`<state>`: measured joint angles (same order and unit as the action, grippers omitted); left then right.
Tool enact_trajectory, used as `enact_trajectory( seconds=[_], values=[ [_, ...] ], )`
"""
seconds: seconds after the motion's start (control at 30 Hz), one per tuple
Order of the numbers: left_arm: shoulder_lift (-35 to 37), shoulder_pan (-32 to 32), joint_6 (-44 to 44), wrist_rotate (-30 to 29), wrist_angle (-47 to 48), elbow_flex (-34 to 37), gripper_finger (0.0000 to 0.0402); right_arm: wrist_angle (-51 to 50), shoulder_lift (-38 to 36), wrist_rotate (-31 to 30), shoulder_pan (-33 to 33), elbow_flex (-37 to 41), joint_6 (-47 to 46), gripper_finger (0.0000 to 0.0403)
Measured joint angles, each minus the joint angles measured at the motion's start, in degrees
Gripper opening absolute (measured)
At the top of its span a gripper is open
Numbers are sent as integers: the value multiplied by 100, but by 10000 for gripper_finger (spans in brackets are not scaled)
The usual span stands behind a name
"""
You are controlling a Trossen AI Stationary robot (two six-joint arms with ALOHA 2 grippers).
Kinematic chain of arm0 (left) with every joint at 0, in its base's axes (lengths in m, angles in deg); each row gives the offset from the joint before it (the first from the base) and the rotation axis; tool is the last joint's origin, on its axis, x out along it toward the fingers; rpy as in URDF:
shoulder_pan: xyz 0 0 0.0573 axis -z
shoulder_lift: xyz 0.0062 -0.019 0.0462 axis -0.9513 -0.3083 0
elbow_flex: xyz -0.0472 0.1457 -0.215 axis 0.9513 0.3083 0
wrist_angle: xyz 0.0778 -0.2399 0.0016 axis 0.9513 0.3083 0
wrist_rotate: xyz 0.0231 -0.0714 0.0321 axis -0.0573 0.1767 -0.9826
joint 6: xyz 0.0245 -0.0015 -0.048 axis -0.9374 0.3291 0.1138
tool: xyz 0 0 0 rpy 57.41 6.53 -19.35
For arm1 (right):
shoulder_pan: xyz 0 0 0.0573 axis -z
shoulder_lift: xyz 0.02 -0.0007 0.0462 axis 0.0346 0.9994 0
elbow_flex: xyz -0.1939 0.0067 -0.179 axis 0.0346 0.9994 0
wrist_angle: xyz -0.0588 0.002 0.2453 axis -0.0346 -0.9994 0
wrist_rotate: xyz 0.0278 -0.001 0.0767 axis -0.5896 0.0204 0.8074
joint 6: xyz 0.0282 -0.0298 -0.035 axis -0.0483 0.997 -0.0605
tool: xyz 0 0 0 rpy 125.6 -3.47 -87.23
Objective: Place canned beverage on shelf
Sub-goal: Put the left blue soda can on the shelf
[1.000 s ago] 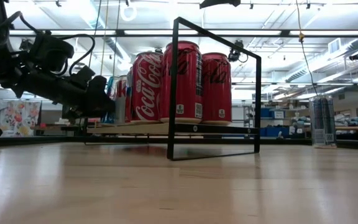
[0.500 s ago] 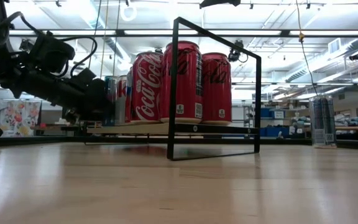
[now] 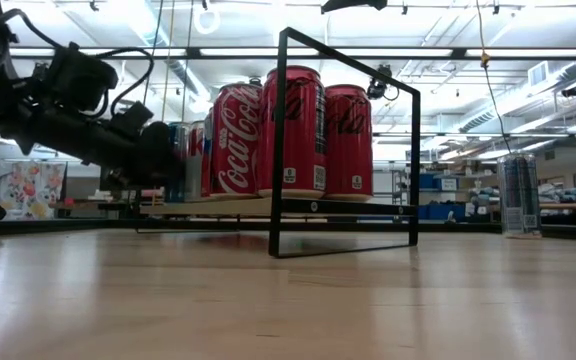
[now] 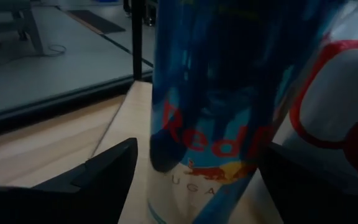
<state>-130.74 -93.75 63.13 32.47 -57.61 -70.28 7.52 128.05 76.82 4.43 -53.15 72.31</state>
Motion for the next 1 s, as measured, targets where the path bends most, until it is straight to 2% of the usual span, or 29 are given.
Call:
enact_trajectory(
  seconds=[0.27, 1.0],
  values=[
    [430, 24, -160, -117, 329, 0, 337, -13, 0, 0, 0, -2, -4, 346],
    [1621, 19, -508, -182, 126, -2, 337, 137, -2, -2, 2, -4, -9, 346]
  ],
)
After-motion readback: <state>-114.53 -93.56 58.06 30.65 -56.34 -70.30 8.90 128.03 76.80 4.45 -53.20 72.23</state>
